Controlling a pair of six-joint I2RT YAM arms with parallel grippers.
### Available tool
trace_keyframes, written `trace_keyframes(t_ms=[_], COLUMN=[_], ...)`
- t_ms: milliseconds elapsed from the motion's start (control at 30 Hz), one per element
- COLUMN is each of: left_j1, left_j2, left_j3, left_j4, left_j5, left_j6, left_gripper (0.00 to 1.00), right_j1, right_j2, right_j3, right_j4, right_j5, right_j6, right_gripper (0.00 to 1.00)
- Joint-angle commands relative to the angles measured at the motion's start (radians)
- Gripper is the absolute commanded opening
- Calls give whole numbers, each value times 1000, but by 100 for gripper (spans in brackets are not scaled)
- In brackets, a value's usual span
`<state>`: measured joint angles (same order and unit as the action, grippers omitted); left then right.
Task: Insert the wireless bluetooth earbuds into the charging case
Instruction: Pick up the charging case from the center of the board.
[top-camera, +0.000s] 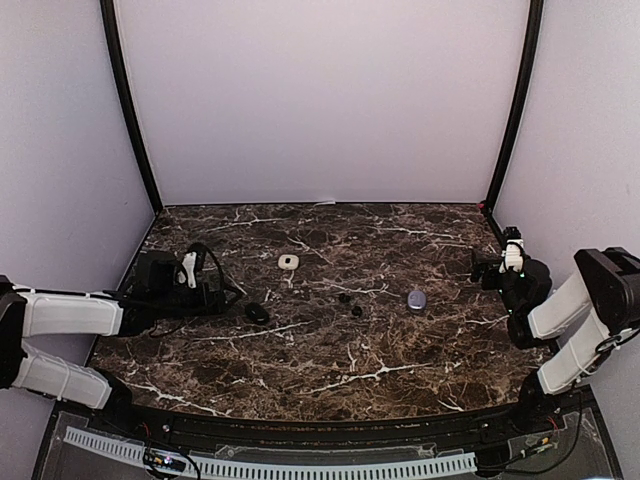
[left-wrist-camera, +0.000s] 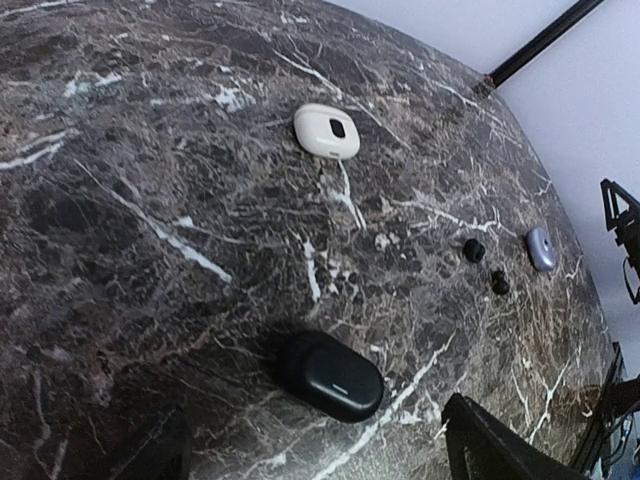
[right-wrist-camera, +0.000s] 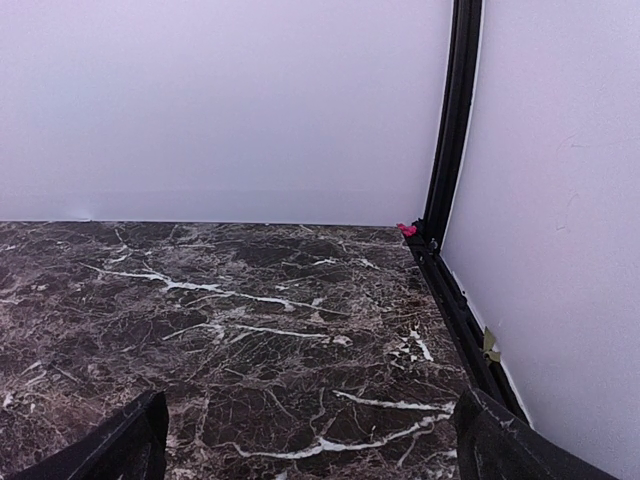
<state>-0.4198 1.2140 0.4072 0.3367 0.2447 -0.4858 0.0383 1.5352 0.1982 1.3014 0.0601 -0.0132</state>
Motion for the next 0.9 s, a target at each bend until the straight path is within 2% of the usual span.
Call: trace_keyframes(t_ms=[0, 100, 200, 367, 500, 567, 667, 767, 867], left_j1=[-24, -31, -41, -61, -79, -83, -83, -88, -100], left_j2=[7, 32, 83, 182, 215, 220, 242, 256, 255], left_j3=[20, 16, 50, 108, 125, 131, 161, 171, 176], left_j4=[-88, -76, -101, -142, -149, -155, -179, -178, -198], left_j5=[-3, 62, 112, 77, 30, 0, 31, 57, 24], left_j6=[-34, -69, -21, 106, 178, 195, 202, 236, 288], left_gripper=[90, 88, 89, 99, 99, 99, 99, 99, 99], right_j1=[-5, -5, -5, -7, -8, -6, -7, -6, -6], right_j2=[3, 3, 3, 4, -30, -89, -160, -204, -277], right_j3=[10, 10, 10, 12, 14, 58, 188, 222, 230], right_j4=[40, 42, 39, 38, 23, -108, -485, -583, -670], right_j5=[5, 6, 6, 2, 27, 47, 71, 51, 67], right_j6=[10, 10, 10, 13, 22, 32, 78, 108, 204], right_gripper=[99, 99, 99, 99, 99, 99, 99, 99, 99])
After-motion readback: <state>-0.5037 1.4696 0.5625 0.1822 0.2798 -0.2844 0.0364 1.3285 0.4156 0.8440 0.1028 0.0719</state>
